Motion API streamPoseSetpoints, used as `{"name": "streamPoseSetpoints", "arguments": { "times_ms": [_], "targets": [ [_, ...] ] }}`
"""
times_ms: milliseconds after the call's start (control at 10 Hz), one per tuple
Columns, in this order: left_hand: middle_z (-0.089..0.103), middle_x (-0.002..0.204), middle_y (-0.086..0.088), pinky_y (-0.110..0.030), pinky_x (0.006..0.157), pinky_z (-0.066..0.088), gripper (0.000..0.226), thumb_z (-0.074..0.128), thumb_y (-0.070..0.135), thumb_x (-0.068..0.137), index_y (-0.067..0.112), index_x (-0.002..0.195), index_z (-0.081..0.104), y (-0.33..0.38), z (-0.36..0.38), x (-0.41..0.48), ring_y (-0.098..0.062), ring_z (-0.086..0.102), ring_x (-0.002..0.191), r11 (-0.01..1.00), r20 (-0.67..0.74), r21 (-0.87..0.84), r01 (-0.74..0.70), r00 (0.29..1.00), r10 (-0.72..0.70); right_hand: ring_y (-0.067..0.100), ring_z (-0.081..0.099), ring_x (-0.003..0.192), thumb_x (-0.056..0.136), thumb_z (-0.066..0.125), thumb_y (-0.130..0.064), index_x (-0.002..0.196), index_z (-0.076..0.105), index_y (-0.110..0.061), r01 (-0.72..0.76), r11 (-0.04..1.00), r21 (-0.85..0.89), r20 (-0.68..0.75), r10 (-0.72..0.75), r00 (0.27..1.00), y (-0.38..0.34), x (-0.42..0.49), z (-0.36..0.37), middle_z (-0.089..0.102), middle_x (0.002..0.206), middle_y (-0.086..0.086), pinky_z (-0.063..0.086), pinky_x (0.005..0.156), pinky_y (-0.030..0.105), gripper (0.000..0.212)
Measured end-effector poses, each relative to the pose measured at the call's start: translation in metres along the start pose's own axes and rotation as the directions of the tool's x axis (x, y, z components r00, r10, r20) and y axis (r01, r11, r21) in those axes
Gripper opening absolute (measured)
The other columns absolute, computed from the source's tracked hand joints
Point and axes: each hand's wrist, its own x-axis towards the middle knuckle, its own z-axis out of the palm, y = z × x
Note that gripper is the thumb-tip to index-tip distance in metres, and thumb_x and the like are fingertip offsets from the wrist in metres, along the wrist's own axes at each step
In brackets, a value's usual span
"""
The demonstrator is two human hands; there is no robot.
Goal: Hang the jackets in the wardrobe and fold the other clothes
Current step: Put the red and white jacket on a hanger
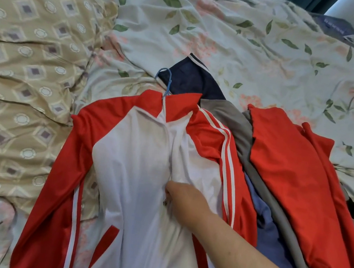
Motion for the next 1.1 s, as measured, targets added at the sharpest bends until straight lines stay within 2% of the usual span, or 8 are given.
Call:
{"name": "streamPoseSetpoints", "arguments": {
  "times_ms": [100, 200, 400, 700, 800, 900, 1000, 1100],
  "targets": [
    [0.066, 0.085, 0.009, -0.019, 0.076, 0.045, 0.022, 0.063, 0.045, 0.076, 0.023, 0.08, 0.063, 0.04, 0.064, 0.035, 0.002, 0.059, 0.083, 0.986, -0.252, 0.138, 0.098, 0.966, -0.061, 0.025, 0.049, 0.078, 0.079, 0.039, 0.0, 0.082, 0.042, -0.017, -0.027, 0.998, 0.056, 0.0, 0.027, 1.0, 0.001, -0.005, 0.01, 0.051, 0.084, 0.004, 0.039, 0.067, 0.038, 0.018],
    [0.064, 0.082, 0.01, -0.02, 0.072, 0.045, 0.025, 0.063, 0.05, 0.074, 0.025, 0.078, 0.06, 0.078, 0.007, 0.061, 0.002, 0.058, 0.079, 0.993, -0.351, -0.118, -0.009, 0.936, -0.033, 0.022, 0.051, 0.084, 0.083, 0.041, -0.001, 0.083, 0.053, -0.017, -0.033, 0.983, 0.179, -0.022, 0.038, 0.999, 0.006, -0.003, 0.016, 0.056, 0.09, 0.005, 0.041, 0.073, 0.032, 0.02],
    [0.063, 0.075, 0.009, -0.022, 0.065, 0.045, 0.028, 0.068, 0.05, 0.07, 0.024, 0.076, 0.058, 0.16, -0.087, 0.08, 0.0, 0.057, 0.072, 0.981, -0.607, -0.187, -0.05, 0.791, -0.076, 0.003, 0.05, 0.081, 0.087, 0.051, -0.009, 0.088, 0.067, -0.018, -0.034, 0.961, 0.274, -0.105, 0.065, 0.992, 0.016, 0.008, 0.014, 0.054, 0.087, -0.014, 0.042, 0.074, 0.017, 0.018],
    [0.05, 0.079, 0.011, -0.028, 0.077, 0.037, 0.025, 0.067, 0.043, 0.07, 0.023, 0.067, 0.054, 0.142, -0.062, 0.087, -0.006, 0.056, 0.089, 0.983, -0.37, -0.139, 0.121, 0.914, -0.165, 0.016, 0.059, 0.082, 0.091, 0.047, -0.007, 0.086, 0.065, -0.02, -0.083, 0.975, 0.208, -0.308, 0.146, 0.94, 0.013, 0.029, -0.012, 0.066, 0.089, -0.004, 0.045, 0.071, 0.028, 0.023],
    [0.044, 0.071, 0.012, -0.016, 0.067, 0.033, 0.022, 0.062, 0.043, 0.084, 0.024, 0.074, 0.057, 0.132, -0.048, 0.084, -0.007, 0.058, 0.097, 0.974, -0.231, -0.143, 0.175, 0.951, -0.205, 0.021, 0.057, 0.081, 0.089, 0.047, -0.005, 0.08, 0.059, -0.021, -0.07, 0.982, 0.177, -0.326, 0.125, 0.937, 0.01, 0.051, -0.035, 0.065, 0.086, -0.002, 0.043, 0.067, 0.033, 0.022],
    [0.054, 0.077, 0.008, -0.014, 0.082, 0.043, 0.02, 0.055, 0.03, 0.092, 0.023, 0.073, 0.058, 0.13, -0.049, 0.092, -0.01, 0.057, 0.098, 0.974, -0.174, -0.112, 0.198, 0.961, -0.215, 0.024, 0.06, 0.083, 0.096, 0.045, -0.009, 0.092, 0.065, -0.015, -0.044, 0.991, 0.128, -0.36, 0.087, 0.929, 0.01, 0.069, -0.053, 0.068, 0.09, 0.003, 0.047, 0.07, 0.034, 0.021],
    [0.056, 0.134, -0.011, -0.029, 0.11, 0.034, 0.037, 0.046, 0.024, 0.098, 0.004, 0.127, 0.057, 0.135, -0.058, 0.097, -0.02, 0.047, 0.133, 0.994, -0.228, 0.045, 0.102, 0.97, -0.089, 0.025, 0.061, 0.081, 0.099, 0.045, -0.012, 0.096, 0.064, -0.014, -0.028, 0.993, 0.111, -0.379, 0.068, 0.923, 0.01, 0.077, -0.058, 0.068, 0.09, 0.005, 0.049, 0.07, 0.037, 0.02],
    [0.062, 0.081, 0.011, -0.026, 0.068, 0.044, 0.042, 0.055, 0.065, 0.068, 0.025, 0.075, 0.06, 0.162, -0.098, 0.098, -0.005, 0.06, 0.081, 0.994, -0.443, -0.073, 0.084, 0.89, -0.108, 0.024, 0.061, 0.08, 0.099, 0.049, -0.014, 0.095, 0.064, -0.014, -0.006, 0.983, 0.182, -0.425, 0.084, 0.901, 0.013, 0.083, -0.06, 0.07, 0.091, 0.004, 0.051, 0.072, 0.039, 0.016]
  ]
}}
